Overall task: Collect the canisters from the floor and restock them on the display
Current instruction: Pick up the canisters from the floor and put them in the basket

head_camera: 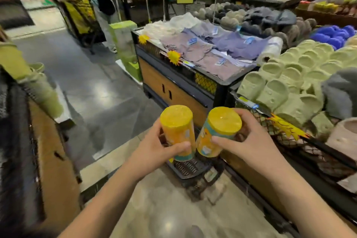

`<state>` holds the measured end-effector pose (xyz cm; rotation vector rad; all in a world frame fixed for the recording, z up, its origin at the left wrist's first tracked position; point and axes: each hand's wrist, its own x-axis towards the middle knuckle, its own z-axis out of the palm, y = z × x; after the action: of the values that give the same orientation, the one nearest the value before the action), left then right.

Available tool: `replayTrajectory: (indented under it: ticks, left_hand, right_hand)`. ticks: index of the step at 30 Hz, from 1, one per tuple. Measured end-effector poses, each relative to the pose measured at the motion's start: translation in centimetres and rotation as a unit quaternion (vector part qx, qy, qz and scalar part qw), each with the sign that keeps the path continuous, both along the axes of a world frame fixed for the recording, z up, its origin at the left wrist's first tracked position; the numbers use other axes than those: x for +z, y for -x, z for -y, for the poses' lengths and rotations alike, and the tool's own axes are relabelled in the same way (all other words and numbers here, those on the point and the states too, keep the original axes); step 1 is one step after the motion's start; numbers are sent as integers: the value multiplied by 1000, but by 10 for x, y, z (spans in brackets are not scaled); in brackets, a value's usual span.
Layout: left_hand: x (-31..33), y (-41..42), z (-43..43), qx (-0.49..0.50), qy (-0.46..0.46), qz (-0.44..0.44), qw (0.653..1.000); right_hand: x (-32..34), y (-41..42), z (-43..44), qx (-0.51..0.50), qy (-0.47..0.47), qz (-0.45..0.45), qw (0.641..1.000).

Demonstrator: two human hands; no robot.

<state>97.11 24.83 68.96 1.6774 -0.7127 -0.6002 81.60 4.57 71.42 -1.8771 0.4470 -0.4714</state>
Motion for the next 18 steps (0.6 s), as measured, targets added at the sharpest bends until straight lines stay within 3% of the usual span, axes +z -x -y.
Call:
replayTrajectory:
  ticks: [9, 18]
  left_hand:
    - [-1, -107, 47, 39, -26, -11, 999]
    - [-40, -219, 107, -9, -61, -10, 998]
  right_hand:
    - [-26, -120, 60, 74, 12, -7, 997]
    - [-54, -208, 105, 37, 15, -43, 998]
